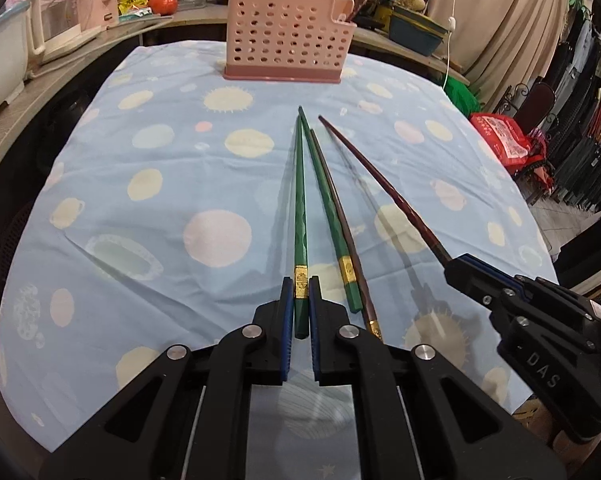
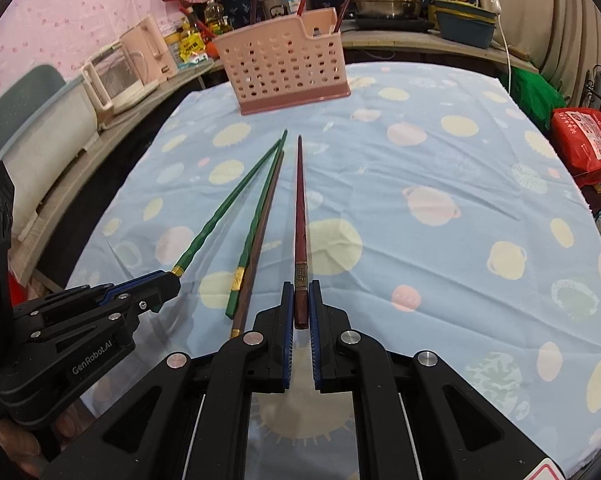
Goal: Organize utensils
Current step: 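Grasp a dark red chopstick with the right tool while the left tool grasps a green chopstick, then lift and carry both chopsticks over the pink holder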
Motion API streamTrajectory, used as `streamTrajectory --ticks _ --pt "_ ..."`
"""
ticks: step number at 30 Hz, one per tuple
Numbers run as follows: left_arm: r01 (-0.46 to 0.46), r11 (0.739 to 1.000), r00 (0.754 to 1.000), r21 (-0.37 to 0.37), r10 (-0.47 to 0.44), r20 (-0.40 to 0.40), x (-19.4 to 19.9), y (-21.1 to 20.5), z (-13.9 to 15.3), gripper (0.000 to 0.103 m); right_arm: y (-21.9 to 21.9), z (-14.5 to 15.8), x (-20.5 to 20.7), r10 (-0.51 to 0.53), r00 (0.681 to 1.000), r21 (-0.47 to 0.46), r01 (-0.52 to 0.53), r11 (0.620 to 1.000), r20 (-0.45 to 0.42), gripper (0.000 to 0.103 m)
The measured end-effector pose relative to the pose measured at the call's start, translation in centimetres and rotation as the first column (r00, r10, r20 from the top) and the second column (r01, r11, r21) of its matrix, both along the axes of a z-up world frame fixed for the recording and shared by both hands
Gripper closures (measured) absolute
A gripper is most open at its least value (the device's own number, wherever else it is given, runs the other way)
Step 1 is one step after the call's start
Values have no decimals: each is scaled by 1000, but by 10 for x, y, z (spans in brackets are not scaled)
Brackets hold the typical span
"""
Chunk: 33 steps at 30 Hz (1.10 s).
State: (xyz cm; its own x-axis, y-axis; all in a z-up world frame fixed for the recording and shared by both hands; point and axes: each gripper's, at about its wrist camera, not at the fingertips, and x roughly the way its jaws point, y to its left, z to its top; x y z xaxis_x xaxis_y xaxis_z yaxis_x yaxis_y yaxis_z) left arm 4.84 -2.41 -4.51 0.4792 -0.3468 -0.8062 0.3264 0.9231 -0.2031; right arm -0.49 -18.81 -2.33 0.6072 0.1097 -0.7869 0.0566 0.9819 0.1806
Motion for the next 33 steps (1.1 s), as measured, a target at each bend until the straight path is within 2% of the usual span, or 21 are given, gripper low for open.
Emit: streamTrajectory --ticks 10,16,22,33 --pt "-42 997 994 -58 48 102 11 19 58 96 -24 60 -1 -56 990 30 52 998 127 96" --pt "-60 995 980 -82 74 186 29 25 103 96 -33 101 12 -67 975 21 64 998 211 96" --pt "-64 994 961 -93 86 261 53 26 142 96 -39 138 35 -69 955 10 69 998 288 96" --pt "-48 993 928 -112 86 363 97 21 198 96 -45 181 85 -45 932 -3 49 999 359 96"
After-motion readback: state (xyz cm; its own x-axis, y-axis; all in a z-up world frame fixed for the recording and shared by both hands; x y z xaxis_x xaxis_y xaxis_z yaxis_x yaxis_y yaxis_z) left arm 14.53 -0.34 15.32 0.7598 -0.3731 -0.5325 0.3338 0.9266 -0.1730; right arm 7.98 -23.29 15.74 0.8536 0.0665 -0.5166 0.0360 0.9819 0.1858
